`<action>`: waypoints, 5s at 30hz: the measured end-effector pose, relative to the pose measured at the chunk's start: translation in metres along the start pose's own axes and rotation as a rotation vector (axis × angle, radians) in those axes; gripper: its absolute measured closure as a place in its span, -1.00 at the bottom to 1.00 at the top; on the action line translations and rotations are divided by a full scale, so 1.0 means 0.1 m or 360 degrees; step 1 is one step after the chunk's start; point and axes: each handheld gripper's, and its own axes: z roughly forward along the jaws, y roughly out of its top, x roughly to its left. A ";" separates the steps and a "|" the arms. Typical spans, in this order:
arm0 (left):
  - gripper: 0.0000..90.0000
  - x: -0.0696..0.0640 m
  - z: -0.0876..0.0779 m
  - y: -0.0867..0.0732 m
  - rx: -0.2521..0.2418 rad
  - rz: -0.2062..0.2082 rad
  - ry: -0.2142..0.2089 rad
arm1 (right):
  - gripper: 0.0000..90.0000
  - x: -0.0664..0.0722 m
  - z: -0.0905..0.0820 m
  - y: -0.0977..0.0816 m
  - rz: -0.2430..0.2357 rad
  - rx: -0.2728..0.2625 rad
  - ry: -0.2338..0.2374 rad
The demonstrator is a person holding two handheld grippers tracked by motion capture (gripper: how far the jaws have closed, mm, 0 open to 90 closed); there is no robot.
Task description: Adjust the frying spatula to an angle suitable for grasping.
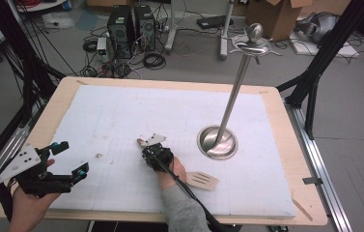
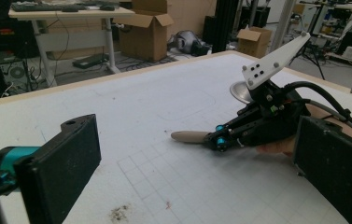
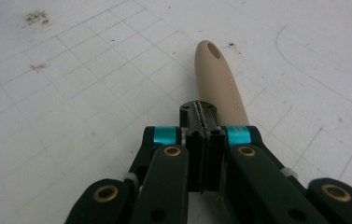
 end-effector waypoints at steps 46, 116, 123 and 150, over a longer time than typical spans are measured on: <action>-0.96 -0.04 0.10 -0.07 0.0067 0.0012 -0.0007 | 1.00 -0.64 -0.81 -0.32 -0.0115 0.0046 0.0227; -0.96 -0.03 0.14 -0.12 0.0094 0.0005 -0.0003 | -0.18 -0.70 -0.76 -0.60 -0.0013 -0.0105 0.0431; -0.96 -0.03 0.14 -0.12 0.0099 0.0006 -0.0004 | -0.55 -0.64 -0.74 -0.60 -0.0108 -0.0091 0.0421; -0.96 -0.01 0.17 -0.16 0.0118 -0.0017 0.0002 | 0.04 -0.59 -0.66 -0.56 -0.0143 0.0068 0.0337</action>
